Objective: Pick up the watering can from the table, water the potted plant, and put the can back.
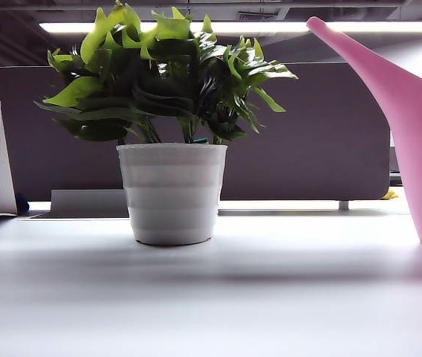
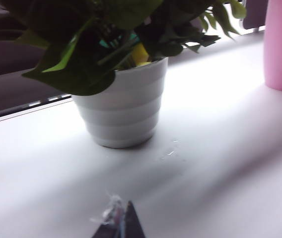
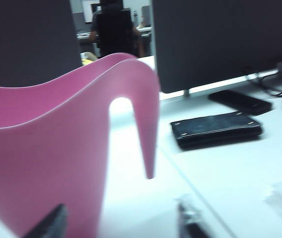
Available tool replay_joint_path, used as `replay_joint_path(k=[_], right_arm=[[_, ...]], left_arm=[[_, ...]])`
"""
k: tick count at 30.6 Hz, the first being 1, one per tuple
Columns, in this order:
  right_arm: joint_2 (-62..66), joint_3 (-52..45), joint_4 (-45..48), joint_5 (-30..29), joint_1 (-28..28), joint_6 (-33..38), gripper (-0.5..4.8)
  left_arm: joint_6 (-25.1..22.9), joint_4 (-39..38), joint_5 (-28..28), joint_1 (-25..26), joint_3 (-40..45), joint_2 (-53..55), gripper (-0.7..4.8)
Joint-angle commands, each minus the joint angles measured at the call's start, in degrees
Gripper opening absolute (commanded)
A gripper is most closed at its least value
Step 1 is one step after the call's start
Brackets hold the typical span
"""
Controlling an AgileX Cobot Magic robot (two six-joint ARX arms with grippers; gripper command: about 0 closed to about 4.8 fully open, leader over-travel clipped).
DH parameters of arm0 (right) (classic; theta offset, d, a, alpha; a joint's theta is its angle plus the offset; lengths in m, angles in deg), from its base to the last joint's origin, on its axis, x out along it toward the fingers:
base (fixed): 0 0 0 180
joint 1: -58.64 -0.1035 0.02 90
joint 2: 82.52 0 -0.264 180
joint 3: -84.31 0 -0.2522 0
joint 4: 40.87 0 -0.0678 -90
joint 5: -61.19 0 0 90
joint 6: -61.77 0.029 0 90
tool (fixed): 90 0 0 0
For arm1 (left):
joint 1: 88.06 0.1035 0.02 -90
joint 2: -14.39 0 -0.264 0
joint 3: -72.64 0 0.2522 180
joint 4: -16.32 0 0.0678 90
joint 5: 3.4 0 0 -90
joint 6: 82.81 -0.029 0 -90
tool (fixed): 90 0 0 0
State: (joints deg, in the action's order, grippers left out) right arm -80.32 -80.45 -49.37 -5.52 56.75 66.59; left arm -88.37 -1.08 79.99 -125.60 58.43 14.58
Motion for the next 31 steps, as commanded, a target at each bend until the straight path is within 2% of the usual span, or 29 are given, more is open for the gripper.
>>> replay_joint_path(k=[1,5,7,12,17,23,31], right_arm=[[3.1,0.3,6.6,-2.0,2.1,-0.8,3.18],[9.3,0.3,11.5,-2.5,6.1,-0.8,3.18],[13.9,0.3,14.3,-4.5,9.3,-0.8,3.2],[27.1,0.6,25.5,-14.2,19.1,-0.3,3.15],[44.6,5.8,34.1,-28.6,28.2,-0.1,3.15],[62.1,14.4,36.3,-39.9,30.4,-0.6,3.17],[74.1,18.4,43.0,-41.5,30.0,-3.4,3.2]], left_arm=[[0.0,0.7,0.2,-1.4,0.0,0.0,-0.05],[0.0,0.7,0.2,-2.8,0.0,0.0,-0.05],[0.0,0.7,0.3,-2.8,0.0,0.0,-0.05],[0.0,0.7,0.2,-2.8,0.0,0.0,-0.05],[0.0,0.7,0.2,-2.8,0.0,0.0,-0.05],[0.0,0.7,0.2,-2.8,0.0,0.0,-0.05],[0.0,0.7,0.2,-2.8,0.0,0.0,-0.05]])
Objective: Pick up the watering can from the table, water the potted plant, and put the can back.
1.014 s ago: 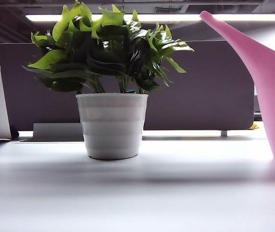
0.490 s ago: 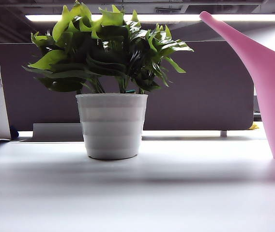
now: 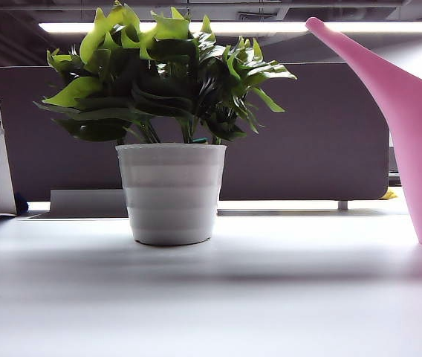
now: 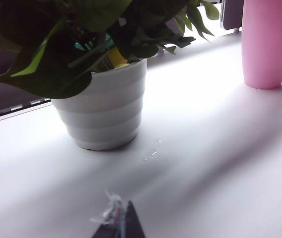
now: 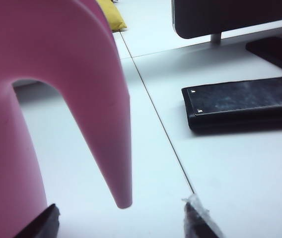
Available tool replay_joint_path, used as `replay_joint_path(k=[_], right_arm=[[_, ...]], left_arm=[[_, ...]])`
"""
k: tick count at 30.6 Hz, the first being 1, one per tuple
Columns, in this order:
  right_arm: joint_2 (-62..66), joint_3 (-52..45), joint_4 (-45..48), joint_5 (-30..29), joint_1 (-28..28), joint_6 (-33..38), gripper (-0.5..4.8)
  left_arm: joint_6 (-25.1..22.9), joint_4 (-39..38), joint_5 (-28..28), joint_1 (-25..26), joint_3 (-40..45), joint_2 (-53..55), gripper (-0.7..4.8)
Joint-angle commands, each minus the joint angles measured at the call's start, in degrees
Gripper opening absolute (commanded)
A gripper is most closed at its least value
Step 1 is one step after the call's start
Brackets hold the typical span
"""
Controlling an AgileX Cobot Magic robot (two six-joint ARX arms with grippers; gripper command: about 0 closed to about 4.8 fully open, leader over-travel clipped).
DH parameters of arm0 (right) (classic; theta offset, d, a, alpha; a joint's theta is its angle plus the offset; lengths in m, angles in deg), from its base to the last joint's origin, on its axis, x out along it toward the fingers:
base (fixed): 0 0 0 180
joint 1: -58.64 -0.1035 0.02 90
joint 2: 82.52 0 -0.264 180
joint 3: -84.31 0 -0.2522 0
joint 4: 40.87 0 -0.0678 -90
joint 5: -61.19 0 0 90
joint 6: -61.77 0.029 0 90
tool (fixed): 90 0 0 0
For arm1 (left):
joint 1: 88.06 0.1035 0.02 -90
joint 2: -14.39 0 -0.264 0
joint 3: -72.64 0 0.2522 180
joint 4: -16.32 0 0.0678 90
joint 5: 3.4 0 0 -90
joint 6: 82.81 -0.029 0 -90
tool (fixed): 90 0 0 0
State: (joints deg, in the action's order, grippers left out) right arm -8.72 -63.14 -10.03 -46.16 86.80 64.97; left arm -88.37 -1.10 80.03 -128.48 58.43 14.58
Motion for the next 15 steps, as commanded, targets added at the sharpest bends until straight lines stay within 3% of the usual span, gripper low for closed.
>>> replay_joint_path(k=[1,15], right_arm=[[3.9,1.6,4.1,-0.9,0.0,-2.1,3.2],[14.3,11.5,5.0,-5.9,-0.1,-3.5,3.2]], left_arm=[[0.0,0.7,0.2,0.0,0.0,0.0,-0.05],[0.0,0.7,0.2,0.0,0.0,0.0,-0.05]])
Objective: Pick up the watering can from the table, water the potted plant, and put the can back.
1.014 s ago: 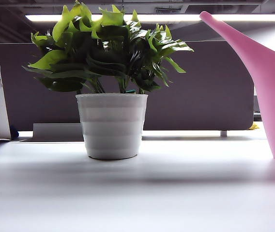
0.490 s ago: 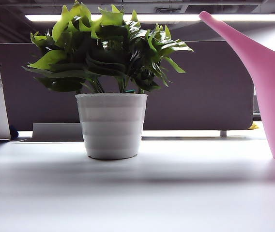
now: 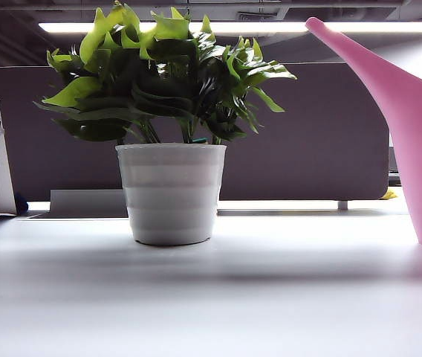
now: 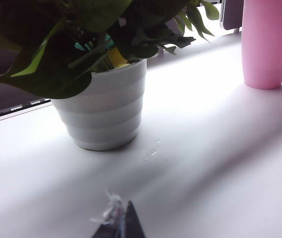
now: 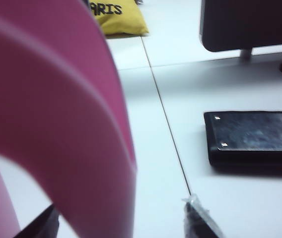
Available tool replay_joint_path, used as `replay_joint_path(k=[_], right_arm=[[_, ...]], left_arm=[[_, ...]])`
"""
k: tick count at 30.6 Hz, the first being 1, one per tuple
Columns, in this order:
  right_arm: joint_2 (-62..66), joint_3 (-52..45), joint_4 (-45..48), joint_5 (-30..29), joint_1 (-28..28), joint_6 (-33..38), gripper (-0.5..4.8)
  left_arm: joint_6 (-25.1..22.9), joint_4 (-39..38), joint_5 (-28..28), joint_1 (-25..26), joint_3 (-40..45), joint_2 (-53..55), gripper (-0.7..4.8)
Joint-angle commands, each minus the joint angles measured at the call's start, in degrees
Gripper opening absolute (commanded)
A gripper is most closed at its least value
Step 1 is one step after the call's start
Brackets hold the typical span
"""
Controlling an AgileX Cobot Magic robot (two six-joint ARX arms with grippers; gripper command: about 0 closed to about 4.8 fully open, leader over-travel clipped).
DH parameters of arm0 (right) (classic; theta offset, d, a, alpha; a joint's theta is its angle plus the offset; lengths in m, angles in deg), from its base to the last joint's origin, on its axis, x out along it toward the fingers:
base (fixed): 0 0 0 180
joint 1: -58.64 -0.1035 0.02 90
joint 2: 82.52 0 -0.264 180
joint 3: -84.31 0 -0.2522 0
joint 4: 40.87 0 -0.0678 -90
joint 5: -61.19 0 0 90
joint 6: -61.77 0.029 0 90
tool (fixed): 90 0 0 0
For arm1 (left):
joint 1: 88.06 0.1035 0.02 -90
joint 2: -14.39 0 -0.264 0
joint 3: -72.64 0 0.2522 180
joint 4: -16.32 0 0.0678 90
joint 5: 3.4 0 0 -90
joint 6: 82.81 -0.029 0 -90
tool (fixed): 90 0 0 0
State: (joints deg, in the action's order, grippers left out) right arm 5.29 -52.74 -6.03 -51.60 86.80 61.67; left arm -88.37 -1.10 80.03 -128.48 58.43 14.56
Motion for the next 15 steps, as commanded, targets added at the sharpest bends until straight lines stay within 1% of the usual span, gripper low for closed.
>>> replay_joint_path(k=[1,7,12,13,15], right_arm=[[0.6,1.5,1.1,-0.5,0.0,-0.2,3.19],[1.5,3.8,0.8,-0.6,-0.1,-0.5,3.01],[2.8,5.9,0.0,-1.8,-0.2,-0.4,3.01],[2.9,6.1,-0.2,-1.9,-0.2,-0.4,2.92],[2.9,6.2,-0.2,-2.8,-0.2,-0.4,2.14]], left_arm=[[0.0,0.7,0.2,0.0,0.0,0.1,-0.05],[0.0,0.7,0.1,0.0,0.0,0.1,-0.05],[0.0,0.7,0.1,0.0,0.0,0.1,-0.05],[0.0,0.7,0.2,0.0,0.0,0.1,-0.05],[0.0,0.7,0.2,0.0,0.0,0.1,-0.05]])
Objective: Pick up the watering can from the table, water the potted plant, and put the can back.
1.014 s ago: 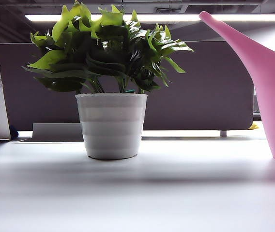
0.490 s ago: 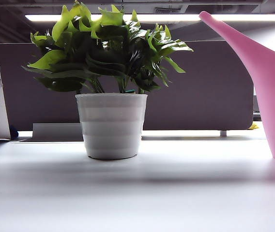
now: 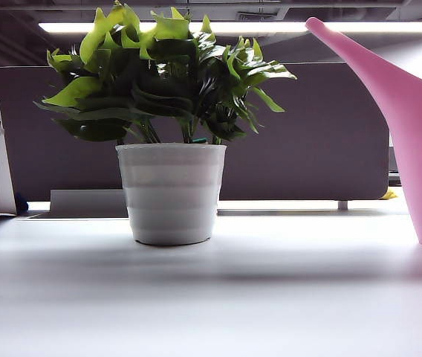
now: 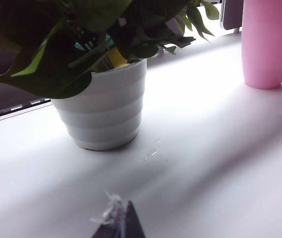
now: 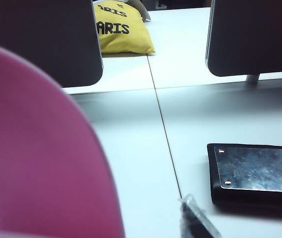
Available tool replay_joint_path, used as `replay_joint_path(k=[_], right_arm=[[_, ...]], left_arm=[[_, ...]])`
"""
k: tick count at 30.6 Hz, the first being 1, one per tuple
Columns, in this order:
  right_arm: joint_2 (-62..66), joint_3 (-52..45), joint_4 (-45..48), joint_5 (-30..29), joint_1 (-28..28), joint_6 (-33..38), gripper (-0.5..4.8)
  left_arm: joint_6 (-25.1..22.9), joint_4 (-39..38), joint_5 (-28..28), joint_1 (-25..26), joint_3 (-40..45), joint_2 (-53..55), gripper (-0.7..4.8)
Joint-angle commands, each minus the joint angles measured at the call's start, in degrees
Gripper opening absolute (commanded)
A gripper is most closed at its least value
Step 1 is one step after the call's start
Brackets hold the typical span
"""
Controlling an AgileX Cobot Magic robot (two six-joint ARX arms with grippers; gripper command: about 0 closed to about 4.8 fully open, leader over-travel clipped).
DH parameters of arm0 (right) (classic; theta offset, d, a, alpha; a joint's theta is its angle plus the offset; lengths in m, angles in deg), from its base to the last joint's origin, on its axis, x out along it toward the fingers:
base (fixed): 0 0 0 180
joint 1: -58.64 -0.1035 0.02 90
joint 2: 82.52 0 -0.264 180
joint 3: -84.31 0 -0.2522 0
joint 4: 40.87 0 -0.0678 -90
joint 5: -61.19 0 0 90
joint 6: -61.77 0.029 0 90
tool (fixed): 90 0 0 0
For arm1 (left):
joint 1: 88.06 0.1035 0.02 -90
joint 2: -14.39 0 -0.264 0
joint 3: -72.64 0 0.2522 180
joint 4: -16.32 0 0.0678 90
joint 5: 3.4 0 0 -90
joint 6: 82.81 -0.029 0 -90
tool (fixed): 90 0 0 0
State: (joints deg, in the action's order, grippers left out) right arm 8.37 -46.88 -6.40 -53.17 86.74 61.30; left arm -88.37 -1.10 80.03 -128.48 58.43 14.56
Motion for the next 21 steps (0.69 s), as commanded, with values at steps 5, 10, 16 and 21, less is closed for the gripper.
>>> replay_joint_path(k=[5,10,16,21], right_arm=[[-0.2,0.3,0.0,-1.5,-0.1,0.0,0.78],[-0.2,0.3,0.0,-1.5,-0.1,0.0,-0.06],[-0.8,0.3,0.1,-2.8,-0.1,1.6,-0.06],[-4.2,0.3,0.0,-2.8,-0.1,2.8,-0.06]], left_arm=[[0.0,0.7,0.1,0.0,0.0,0.1,-0.05],[0.0,0.7,0.2,0.0,0.0,0.1,-0.05],[0.0,0.7,0.2,0.1,0.0,0.1,-0.05],[0.0,0.7,0.2,0.2,0.0,0.1,-0.05]])
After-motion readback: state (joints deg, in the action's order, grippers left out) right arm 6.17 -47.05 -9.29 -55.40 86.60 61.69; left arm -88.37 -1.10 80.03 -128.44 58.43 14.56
